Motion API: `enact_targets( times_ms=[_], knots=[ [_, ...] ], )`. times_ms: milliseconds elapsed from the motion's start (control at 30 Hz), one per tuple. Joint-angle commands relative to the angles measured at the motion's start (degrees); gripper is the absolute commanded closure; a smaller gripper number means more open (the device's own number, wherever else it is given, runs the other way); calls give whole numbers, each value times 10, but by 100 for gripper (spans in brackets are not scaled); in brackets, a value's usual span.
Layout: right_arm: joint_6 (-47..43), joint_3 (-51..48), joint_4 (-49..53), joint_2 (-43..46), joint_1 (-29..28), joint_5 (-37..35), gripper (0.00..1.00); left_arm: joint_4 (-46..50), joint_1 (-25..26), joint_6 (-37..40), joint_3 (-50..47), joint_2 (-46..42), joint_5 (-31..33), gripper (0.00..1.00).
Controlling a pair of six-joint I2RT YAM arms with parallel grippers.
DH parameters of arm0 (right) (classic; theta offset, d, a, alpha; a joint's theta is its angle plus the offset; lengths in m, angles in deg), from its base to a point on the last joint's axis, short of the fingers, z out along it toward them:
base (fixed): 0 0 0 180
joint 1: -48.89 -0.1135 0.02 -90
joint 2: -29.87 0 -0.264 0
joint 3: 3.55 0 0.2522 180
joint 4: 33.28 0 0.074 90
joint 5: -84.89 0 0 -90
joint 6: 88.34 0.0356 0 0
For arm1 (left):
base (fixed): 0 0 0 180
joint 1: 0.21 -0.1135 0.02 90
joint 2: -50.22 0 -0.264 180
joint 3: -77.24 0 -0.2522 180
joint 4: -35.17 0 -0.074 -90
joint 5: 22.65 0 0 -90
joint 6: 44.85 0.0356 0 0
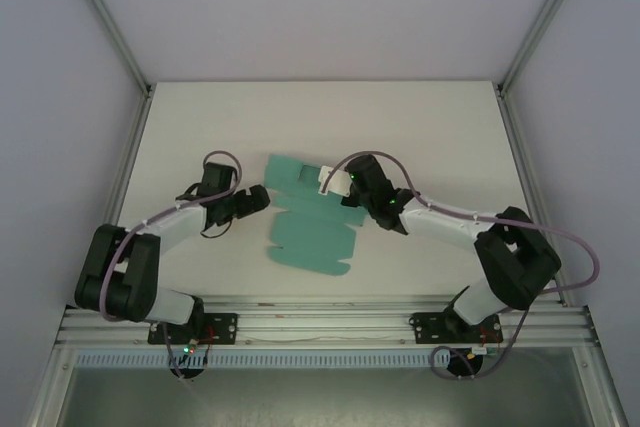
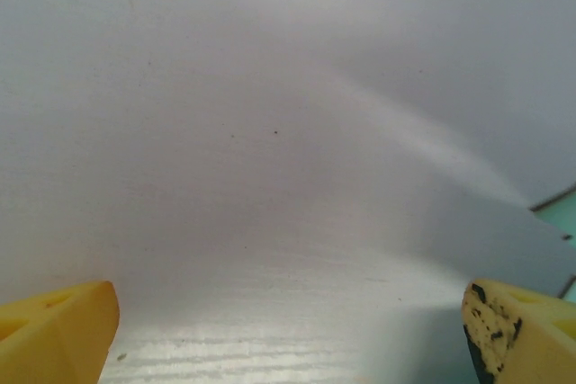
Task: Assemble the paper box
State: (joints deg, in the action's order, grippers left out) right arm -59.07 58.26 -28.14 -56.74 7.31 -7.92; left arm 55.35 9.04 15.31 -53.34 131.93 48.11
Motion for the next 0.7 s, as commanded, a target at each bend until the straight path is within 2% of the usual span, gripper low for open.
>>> enact_targets(
  times_ms=[0,233,400,667],
  knots=[
    [20,-7,3,21,4,10,100,-51,1,23,2,18,-34,4],
    [26,-8,0,23,6,21,100,-143,0,36,-16,13,-150,6],
    [30,-9,-1,24,7,23,100,-192,1,31,-36,-6,-209,8],
    [59,-13,-18,43,11,64,100,-281,20,21,-54,6,-280,20]
  ],
)
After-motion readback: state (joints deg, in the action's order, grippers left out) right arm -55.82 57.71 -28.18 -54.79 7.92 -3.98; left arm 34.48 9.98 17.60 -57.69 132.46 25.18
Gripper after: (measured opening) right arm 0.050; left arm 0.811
